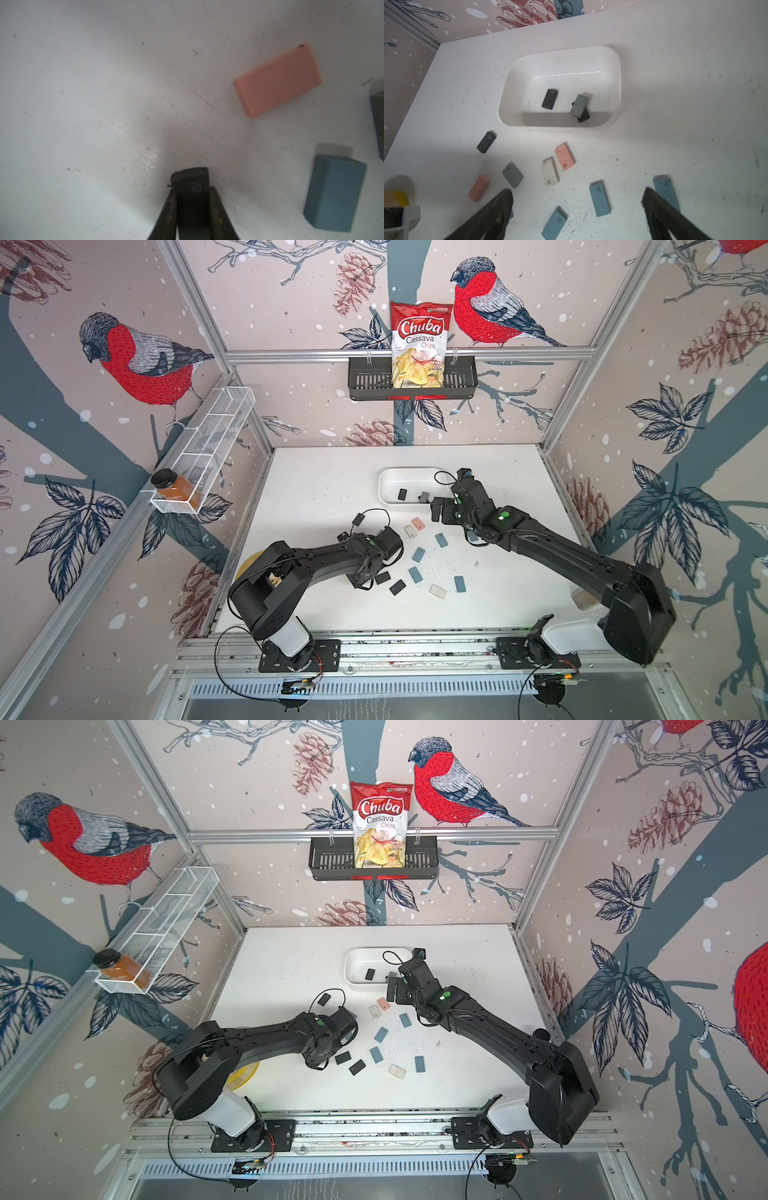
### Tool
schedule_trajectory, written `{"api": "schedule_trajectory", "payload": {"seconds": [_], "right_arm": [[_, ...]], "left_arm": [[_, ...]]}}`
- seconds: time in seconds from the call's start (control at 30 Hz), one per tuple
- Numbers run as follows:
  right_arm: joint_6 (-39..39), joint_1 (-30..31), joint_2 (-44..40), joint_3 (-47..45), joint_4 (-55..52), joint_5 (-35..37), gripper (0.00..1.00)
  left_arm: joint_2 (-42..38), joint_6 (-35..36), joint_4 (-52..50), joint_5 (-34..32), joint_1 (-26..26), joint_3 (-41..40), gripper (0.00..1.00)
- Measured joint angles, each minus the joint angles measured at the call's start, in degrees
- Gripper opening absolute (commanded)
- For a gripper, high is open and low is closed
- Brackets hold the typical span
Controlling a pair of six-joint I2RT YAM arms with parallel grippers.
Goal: Put the eraser in the storage box
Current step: Pick up the eraser from the center of the board, then place the eraser in the storage box.
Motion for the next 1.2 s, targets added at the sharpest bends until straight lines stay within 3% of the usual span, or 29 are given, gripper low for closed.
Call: {"api": "schedule_trajectory", "payload": {"seconds": [0.47, 0.67, 1.2], "right_arm": [[1.29, -0.26, -6.12, -7.04, -0.48, 2.32, 1.00], [2.36, -0.24, -8.46, -10.10, -1.29, 2.47, 1.00], [5.40, 0.94, -11.96, -18.80, -1.18, 2.47, 1.00]], "left_arm": [[-0.96, 6.21, -0.33, -0.61, -0.57, 1.40, 0.12], [-3.43, 9.86, 4.72, 1.66, -0.92, 3.41, 0.11], [-3.96, 18.12, 1.05, -4.90, -0.92, 14.25, 0.11]]}}
